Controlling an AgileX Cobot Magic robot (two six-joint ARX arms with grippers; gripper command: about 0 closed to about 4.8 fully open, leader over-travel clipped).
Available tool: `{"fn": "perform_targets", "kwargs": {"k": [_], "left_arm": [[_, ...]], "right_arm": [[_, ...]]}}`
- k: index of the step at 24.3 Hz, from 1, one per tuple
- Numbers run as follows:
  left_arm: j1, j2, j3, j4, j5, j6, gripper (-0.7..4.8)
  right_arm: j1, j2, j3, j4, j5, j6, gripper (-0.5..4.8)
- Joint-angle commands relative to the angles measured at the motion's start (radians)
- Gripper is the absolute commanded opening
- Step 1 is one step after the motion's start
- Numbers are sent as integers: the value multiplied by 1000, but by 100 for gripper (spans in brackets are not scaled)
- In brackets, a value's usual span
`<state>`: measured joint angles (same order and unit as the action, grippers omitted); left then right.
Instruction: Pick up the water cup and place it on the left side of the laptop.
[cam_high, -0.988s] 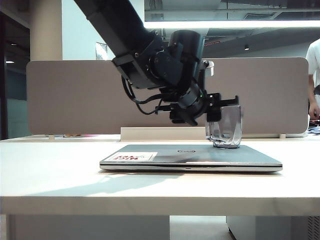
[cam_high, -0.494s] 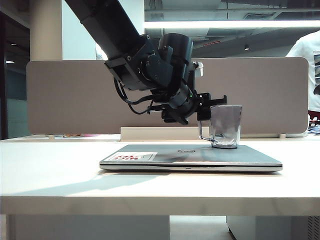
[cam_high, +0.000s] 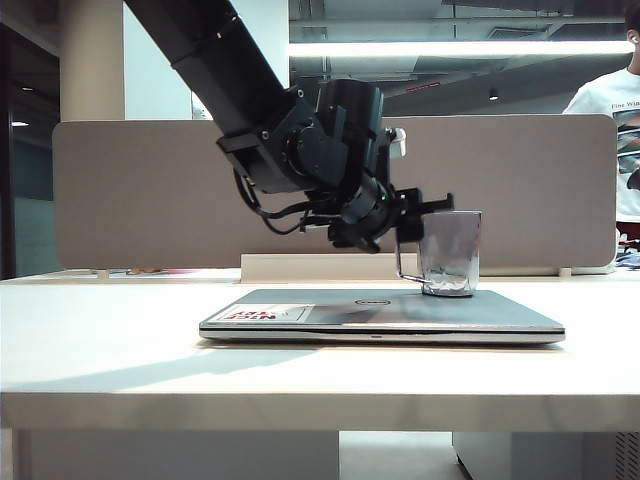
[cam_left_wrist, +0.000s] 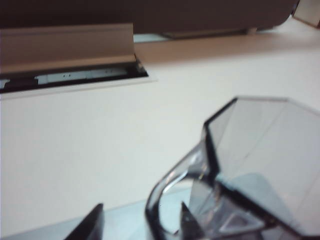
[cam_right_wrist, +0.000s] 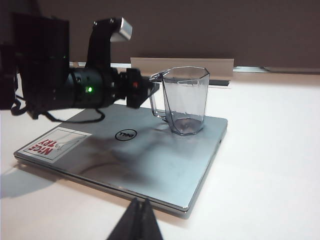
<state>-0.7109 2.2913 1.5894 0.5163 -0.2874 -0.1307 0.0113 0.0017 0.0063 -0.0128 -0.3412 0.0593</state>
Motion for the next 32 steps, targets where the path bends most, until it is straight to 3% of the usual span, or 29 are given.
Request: {"fn": "perform_targets", "kwargs": {"k": [1,7,12,17,21,32], "left_arm": [[2,22,53,-17,9,-1,183],[2,53,105,-45,19,0,170],[5,54,105,-44,19,0,81],[9,55,105,-44,19,4,74],[9,55,105,-44,22,3,17],[8,34,109,-80,27,11,-6]], "right_arm": [[1,-2,-4,10,-2,0,-5],[1,-2,-3,9,-2,0,-5],[1,-2,-4,9,-2,0,-5],[1,-2,-4,8,-2,0,-5],[1,-2,-3,7,-2,1,-5],[0,-2,-4,6,-2,0,-5]]}}
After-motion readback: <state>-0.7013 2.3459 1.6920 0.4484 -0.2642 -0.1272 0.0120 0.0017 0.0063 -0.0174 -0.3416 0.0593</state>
